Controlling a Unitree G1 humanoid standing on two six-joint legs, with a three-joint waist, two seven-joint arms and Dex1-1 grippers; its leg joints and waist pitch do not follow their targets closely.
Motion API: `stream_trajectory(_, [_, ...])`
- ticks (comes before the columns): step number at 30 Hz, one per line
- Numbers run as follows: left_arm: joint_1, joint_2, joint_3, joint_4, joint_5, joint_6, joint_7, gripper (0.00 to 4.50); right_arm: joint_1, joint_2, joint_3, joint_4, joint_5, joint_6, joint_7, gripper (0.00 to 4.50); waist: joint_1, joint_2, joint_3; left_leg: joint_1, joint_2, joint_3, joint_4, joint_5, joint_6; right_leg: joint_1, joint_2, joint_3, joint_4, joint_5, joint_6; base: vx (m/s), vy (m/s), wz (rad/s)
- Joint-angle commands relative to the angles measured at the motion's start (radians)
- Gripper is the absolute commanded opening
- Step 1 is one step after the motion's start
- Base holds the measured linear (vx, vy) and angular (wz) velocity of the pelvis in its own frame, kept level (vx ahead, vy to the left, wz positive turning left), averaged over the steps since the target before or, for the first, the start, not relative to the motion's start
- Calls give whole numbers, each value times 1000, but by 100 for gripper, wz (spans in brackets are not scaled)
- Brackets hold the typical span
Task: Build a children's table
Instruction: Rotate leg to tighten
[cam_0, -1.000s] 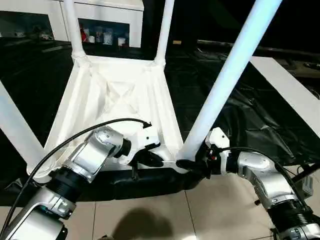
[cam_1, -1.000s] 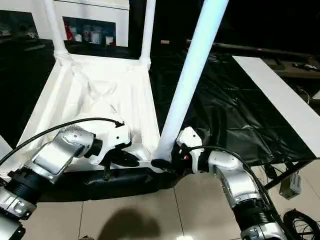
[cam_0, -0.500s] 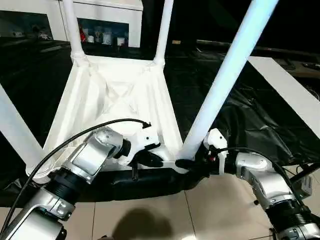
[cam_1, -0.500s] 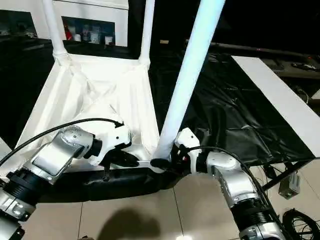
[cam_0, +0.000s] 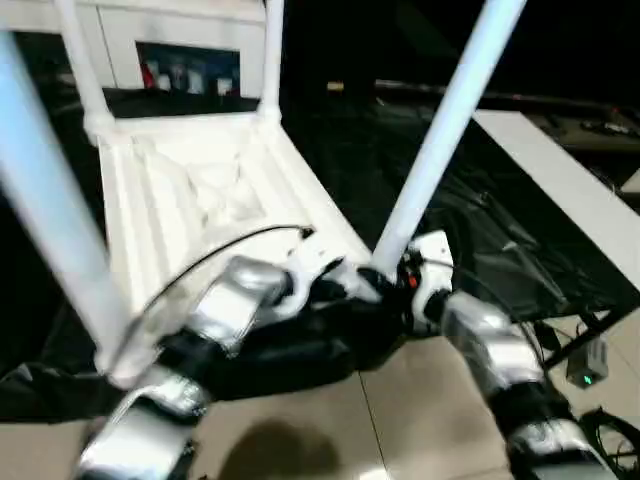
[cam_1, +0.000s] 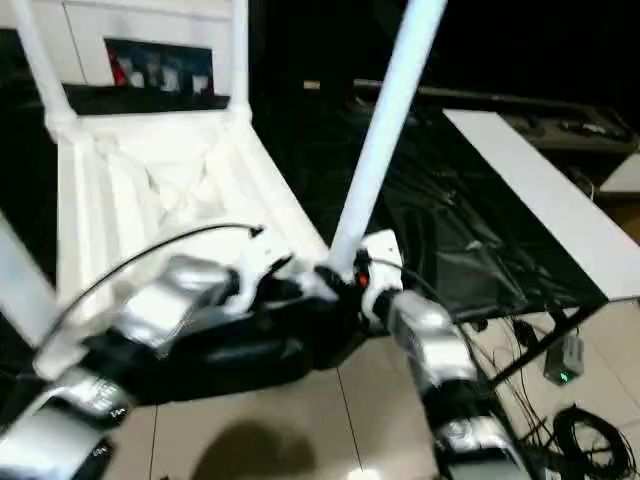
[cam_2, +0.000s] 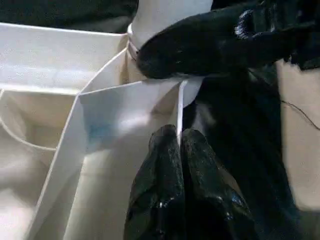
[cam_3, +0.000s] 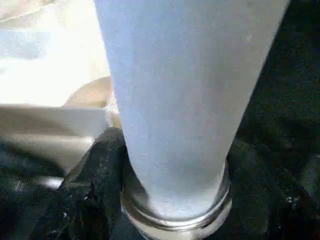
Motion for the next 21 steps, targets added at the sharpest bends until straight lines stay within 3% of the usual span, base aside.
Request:
stream_trajectory(1, [-21, -66, 2, 102, -7, -41, 80, 0, -41, 29, -14, 60, -41, -5, -111, 259, -1, 8, -52, 3, 19, -1, -65, -190, -16, 36, -57, 44, -84, -261, -133, 0, 0, 0])
stream_trajectory(3, [-41, -80, 9, 154, 6, -72, 115, 0, -60, 51, -9, 77, -45, -16, -124, 259, 0, 10, -54, 3, 18, -2, -65, -185, -15, 38, -57, 43, -82, -238, -133, 0, 0, 0])
stream_trajectory(6, [-42, -74, 2, 171, 16, -88, 109, 0, -60, 66, 11, 70, -43, -36, -81, 259, 5, 6, -55, 0, 20, 0, -62, -147, 16, 44, -58, 43, -74, -154, -150, 0, 0, 0])
stream_trajectory(7, [-40, -70, 1, 172, 17, -91, 103, 0, -55, 72, 10, 63, -29, -43, -56, 294, 5, 5, -55, 0, 19, 0, -62, -143, 20, 44, -58, 43, -74, -149, -153, 0, 0, 0])
stream_trajectory(9, [-34, -62, -2, 167, 20, -91, 88, 0, -45, 81, -1, 45, 1, -51, -19, 328, 6, 6, -53, 1, 20, 1, -63, -149, 29, 43, -60, 43, -75, -159, -157, 0, 0, 0])
stream_trajectory(11, [-37, -57, 1, 185, 23, -109, 83, 0, -40, 77, -5, 30, 8, -60, 5, 335, 7, 6, -52, 1, 21, 1, -64, -168, 32, 43, -62, 43, -81, -192, -155, 0, 0, 0])
stream_trajectory(13, [-36, -45, -4, 187, 27, -124, 69, 0, -28, 62, 4, 2, 9, -54, 49, 357, 4, 4, -48, -1, 21, -1, -67, -200, 27, 42, -62, 42, -89, -268, -135, 0, 0, 0])
stream_trajectory(14, [-32, -37, -7, 179, 28, -130, 58, 0, -19, 45, 12, -21, 11, -43, 73, 366, 2, -1, -46, -3, 20, -3, -69, -214, 25, 43, -62, 40, -92, -309, -124, 0, 0, 0])
stream_trajectory(18, [-4, 4, -28, 125, 27, -143, -12, 0, 38, -56, 47, -142, 16, 12, 192, 395, 6, 1, -43, 1, 23, -6, -71, -240, 26, 36, -65, 39, -106, -408, -90, 0, 0, 0])
stream_trajectory(21, [26, 44, -52, 62, 22, -126, -92, 0, 99, -162, 72, -226, 3, 23, 300, 395, 12, -2, -43, -2, 27, -5, -72, -225, 38, 38, -65, 42, -101, -362, -101, 0, 0, 0])
